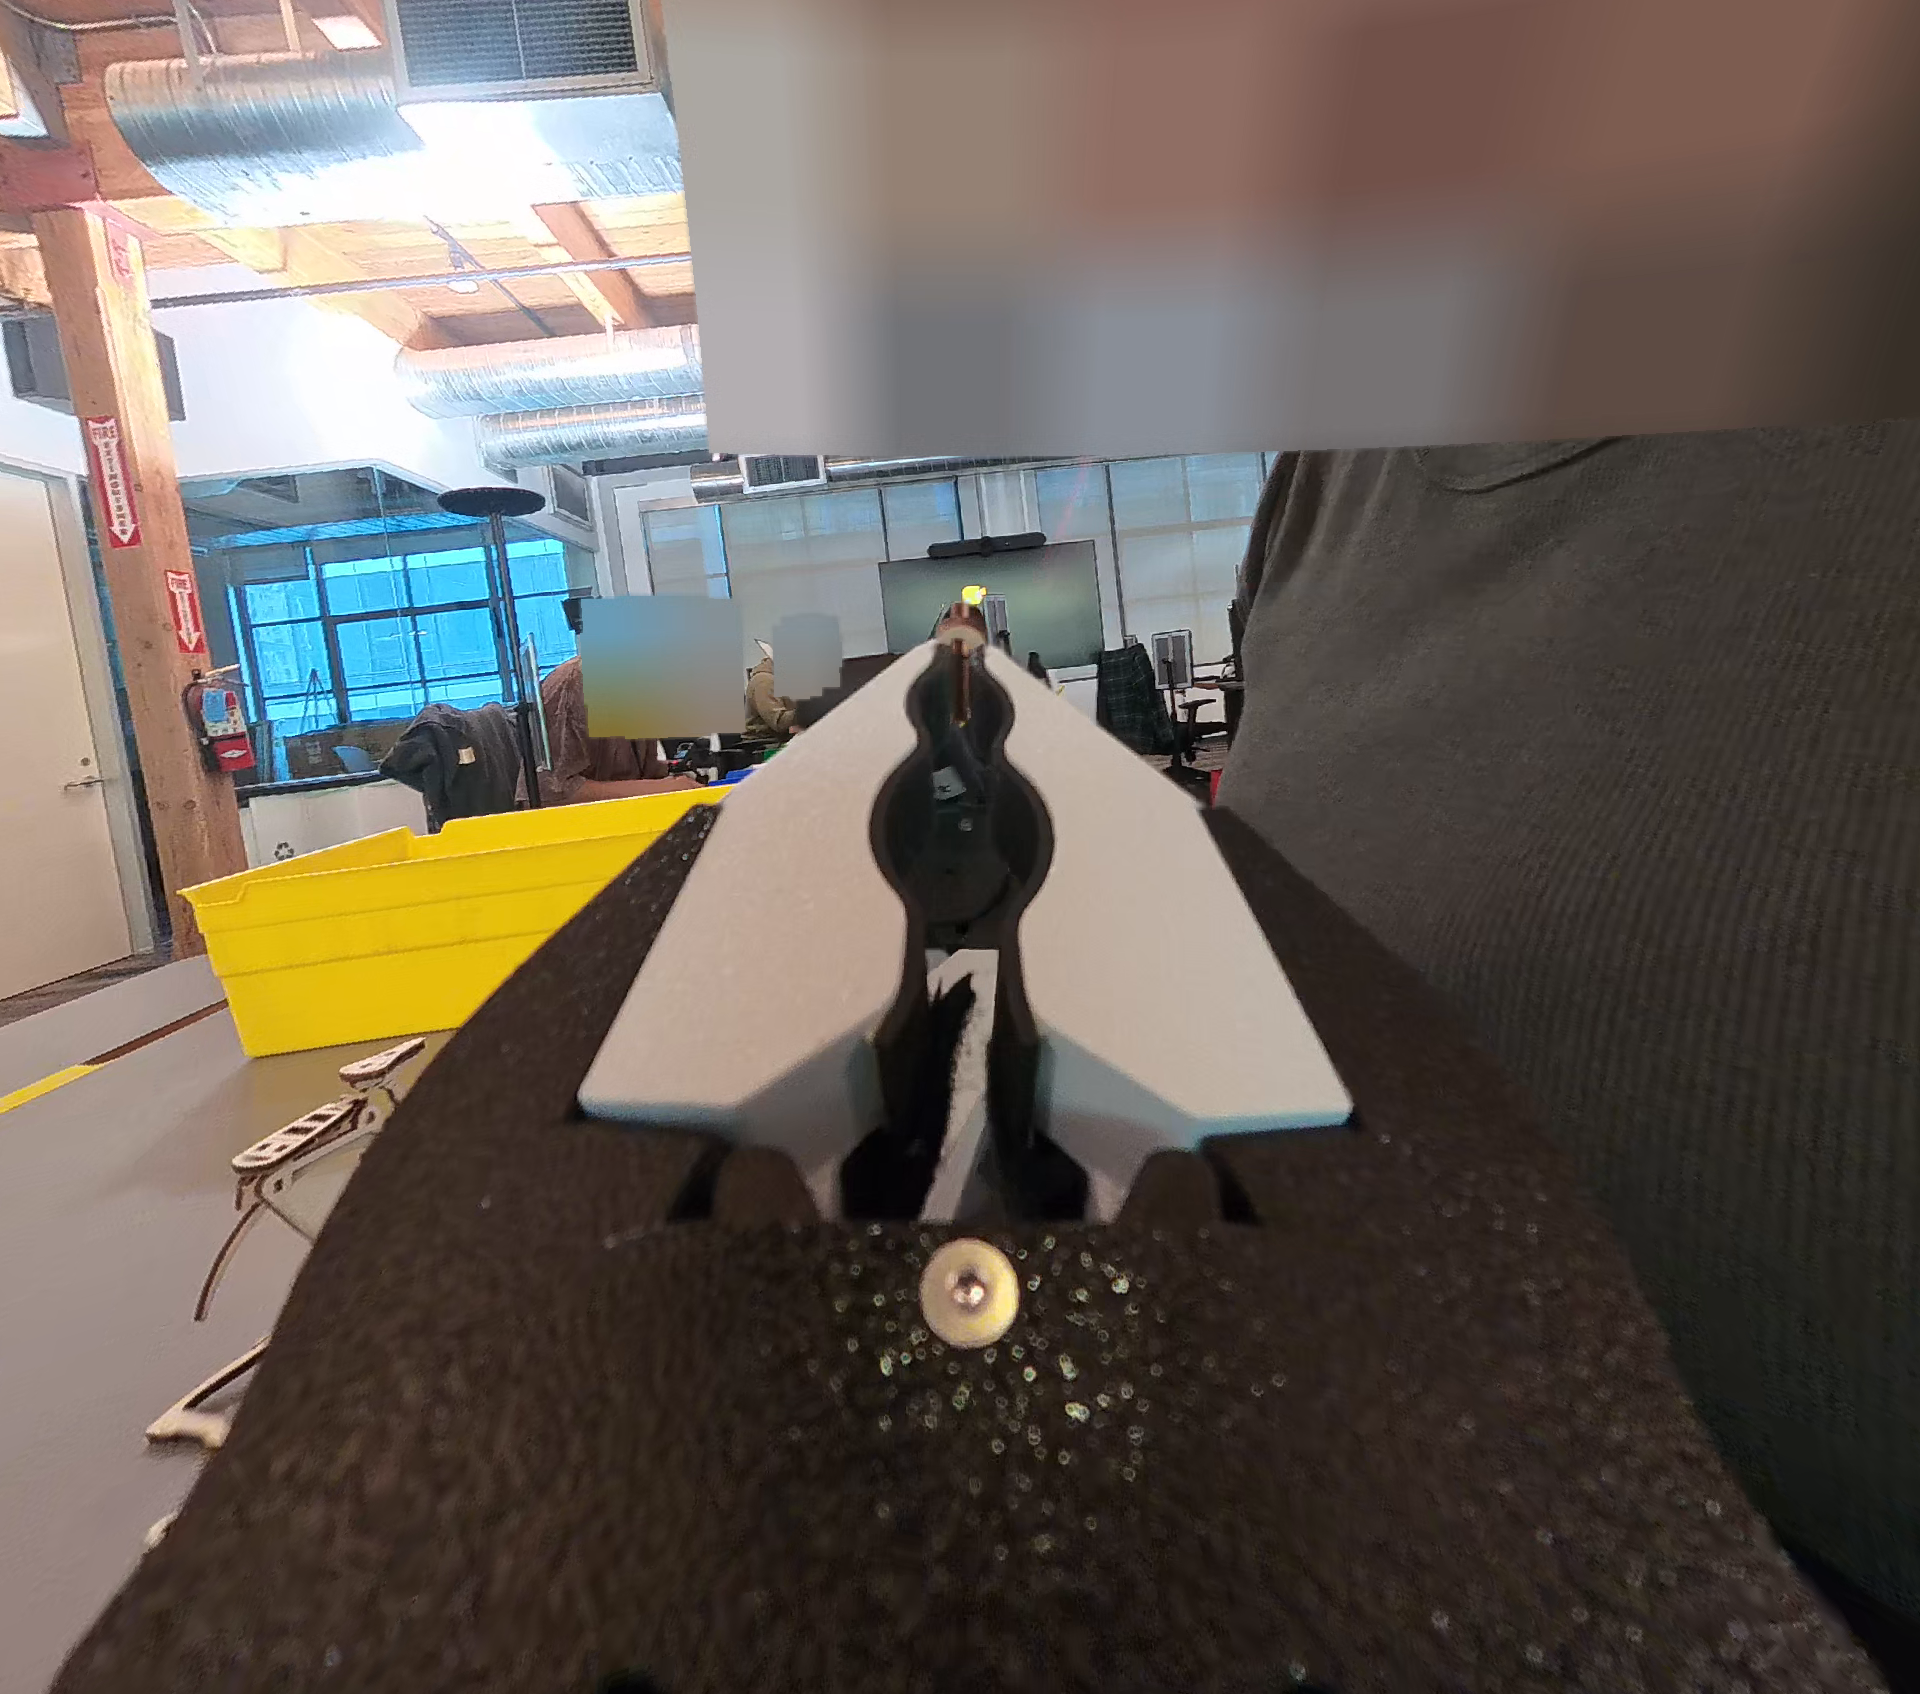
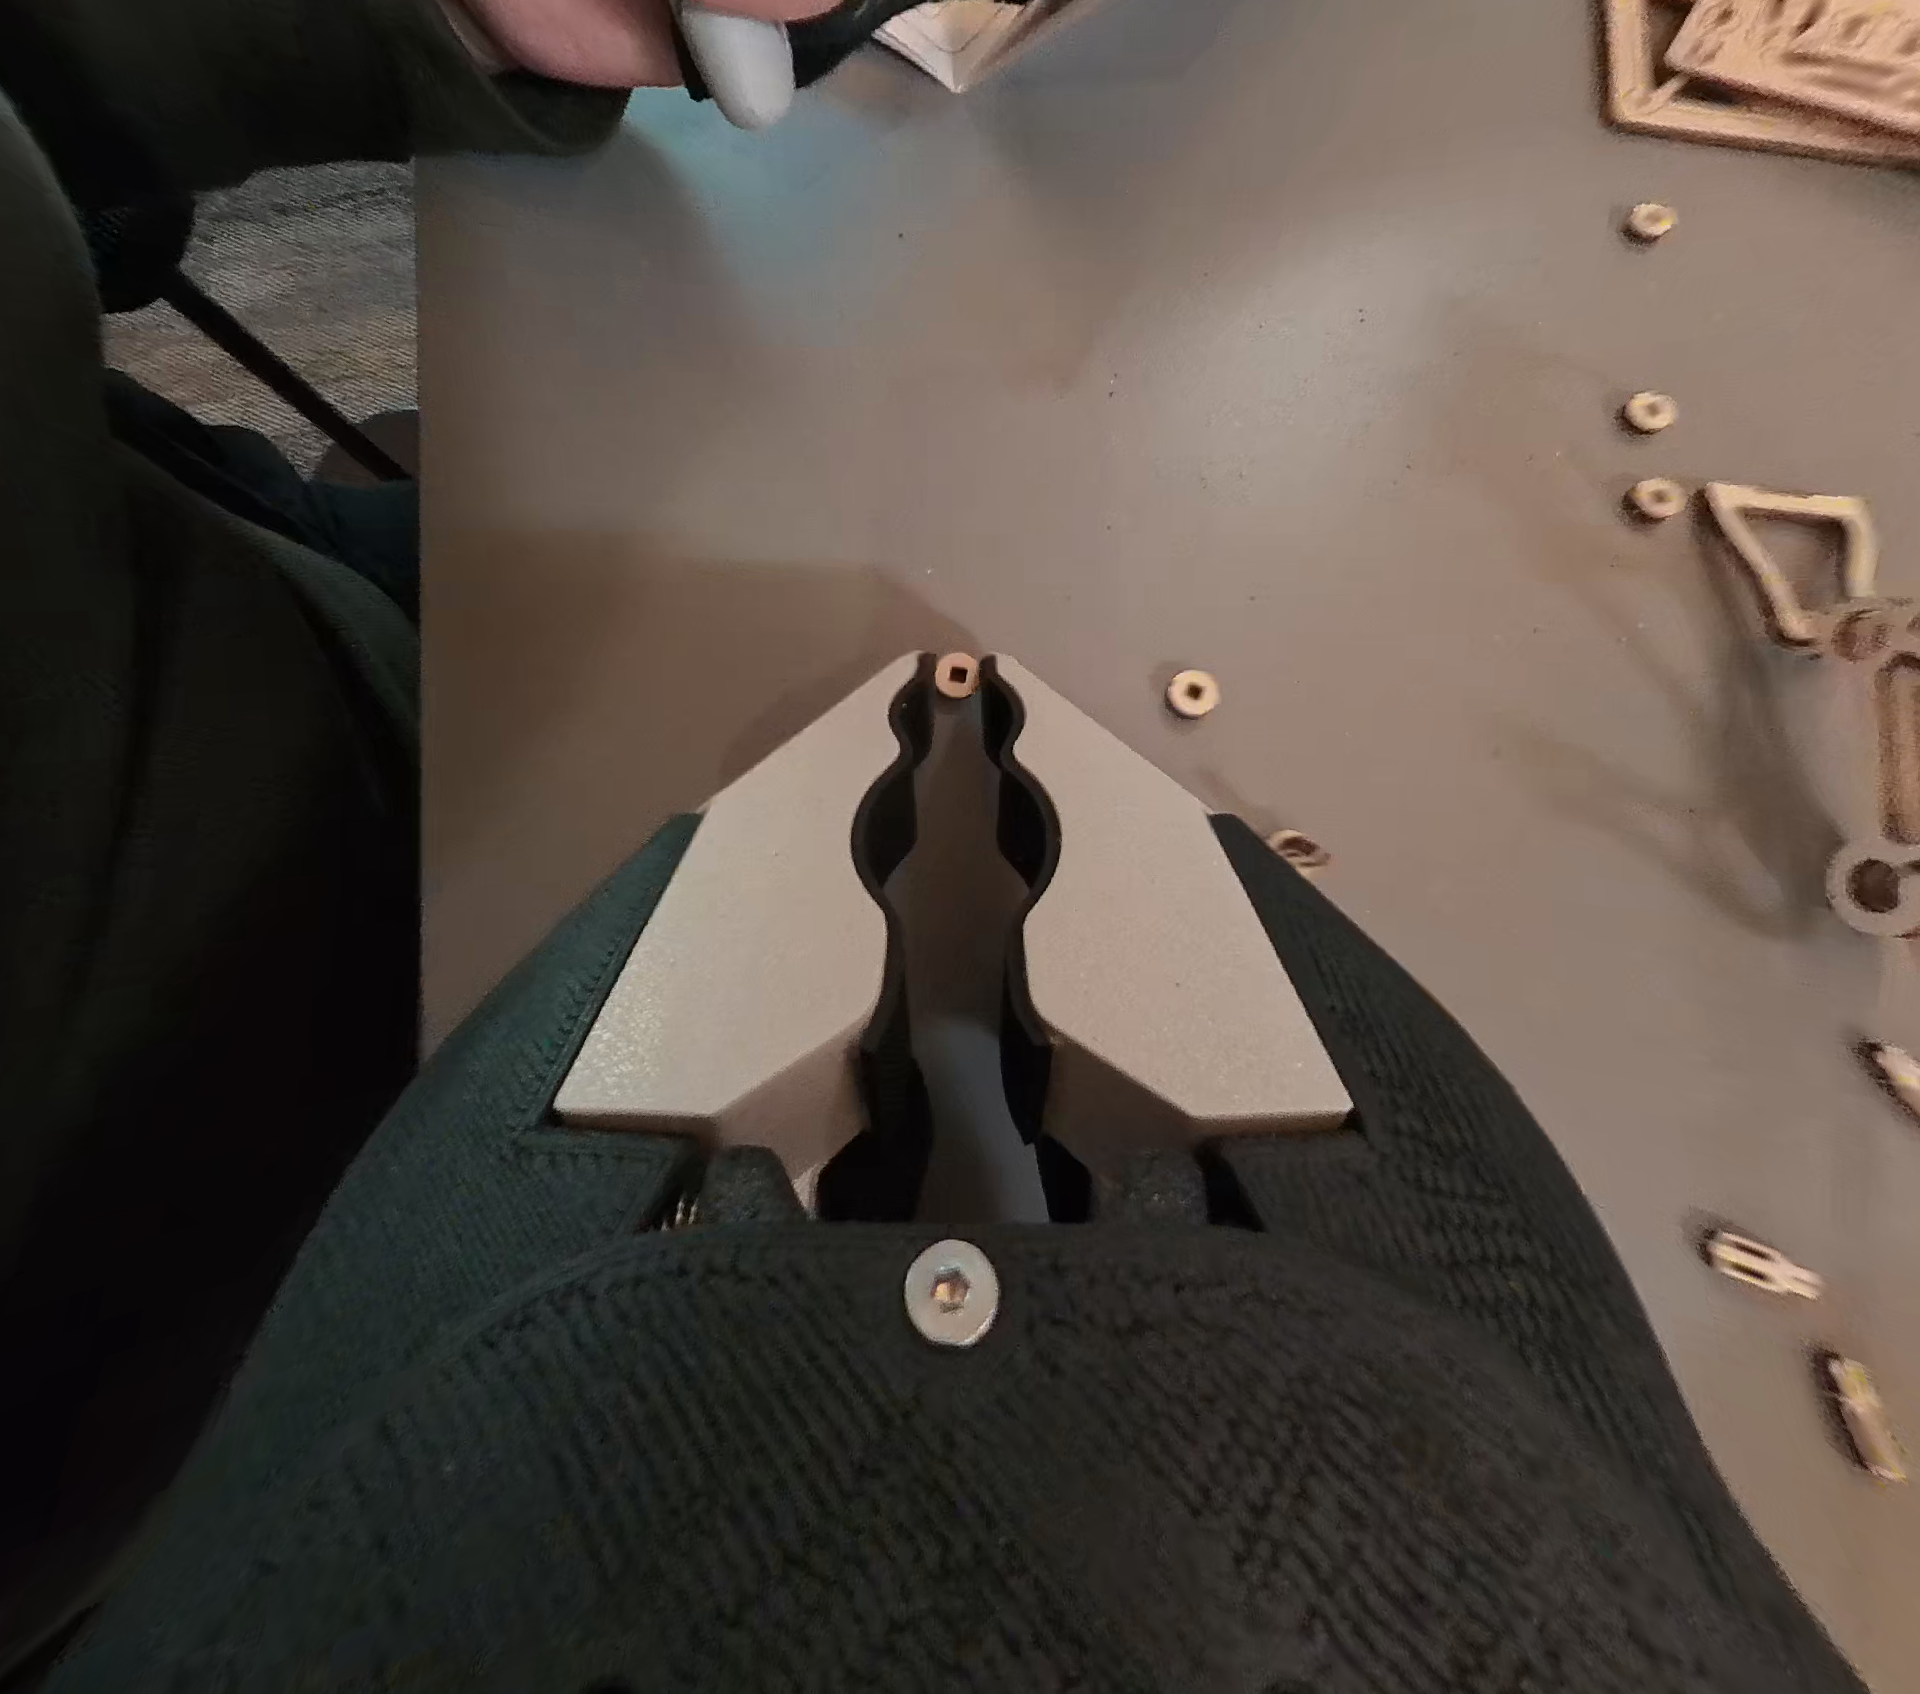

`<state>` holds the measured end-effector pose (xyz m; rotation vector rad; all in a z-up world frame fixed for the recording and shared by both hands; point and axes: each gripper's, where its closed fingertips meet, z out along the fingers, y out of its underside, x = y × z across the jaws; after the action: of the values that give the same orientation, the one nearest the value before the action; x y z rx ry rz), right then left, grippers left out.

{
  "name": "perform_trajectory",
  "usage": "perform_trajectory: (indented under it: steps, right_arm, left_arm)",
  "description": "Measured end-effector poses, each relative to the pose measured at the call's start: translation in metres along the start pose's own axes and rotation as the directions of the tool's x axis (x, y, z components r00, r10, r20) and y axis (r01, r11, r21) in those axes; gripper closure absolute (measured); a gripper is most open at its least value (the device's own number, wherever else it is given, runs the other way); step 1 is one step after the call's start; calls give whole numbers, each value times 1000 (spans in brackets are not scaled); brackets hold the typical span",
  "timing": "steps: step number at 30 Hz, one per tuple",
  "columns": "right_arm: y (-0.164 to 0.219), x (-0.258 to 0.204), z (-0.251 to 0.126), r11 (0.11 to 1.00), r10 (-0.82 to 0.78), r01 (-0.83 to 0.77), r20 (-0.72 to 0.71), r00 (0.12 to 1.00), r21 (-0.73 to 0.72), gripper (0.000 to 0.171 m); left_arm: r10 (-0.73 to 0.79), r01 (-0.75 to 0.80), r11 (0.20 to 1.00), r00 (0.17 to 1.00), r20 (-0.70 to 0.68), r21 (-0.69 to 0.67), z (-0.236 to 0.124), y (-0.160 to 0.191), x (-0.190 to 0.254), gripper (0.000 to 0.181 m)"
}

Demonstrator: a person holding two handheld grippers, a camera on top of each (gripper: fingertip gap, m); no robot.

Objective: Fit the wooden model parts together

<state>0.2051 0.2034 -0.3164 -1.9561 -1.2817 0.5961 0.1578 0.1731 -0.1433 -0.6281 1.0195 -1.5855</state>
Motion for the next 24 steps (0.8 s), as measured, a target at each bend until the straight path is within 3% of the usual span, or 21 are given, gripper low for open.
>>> perform_trajectory:
  steps: [2,4,7,11,14,24]
  right_arm:
    - [-14,8,-7,995,-48,52,-50,998,86,164]
    - [-51,10,-27,951,-88,103,-64,994,291,164]
    - [-106,6,-72,800,-196,224,-111,974,557,164]
    - [-137,-8,-106,658,-294,221,-25,955,720,165]
    - [-139,-12,-114,625,-323,179,43,946,760,165]
    - [-137,-19,-106,630,-330,132,110,938,765,165]
  left_arm:
    - [-11,11,1000,999,35,-14,0,2,-6,181]
    - [-44,47,998,994,98,-30,0,6,-16,181]
    - [-139,144,989,979,151,-20,9,13,-22,181]
    - [-105,113,993,981,163,-39,18,22,-21,181]
    - [-107,109,994,978,181,-2,14,20,-25,181]
    - [-83,89,995,984,155,-38,17,24,-21,181]
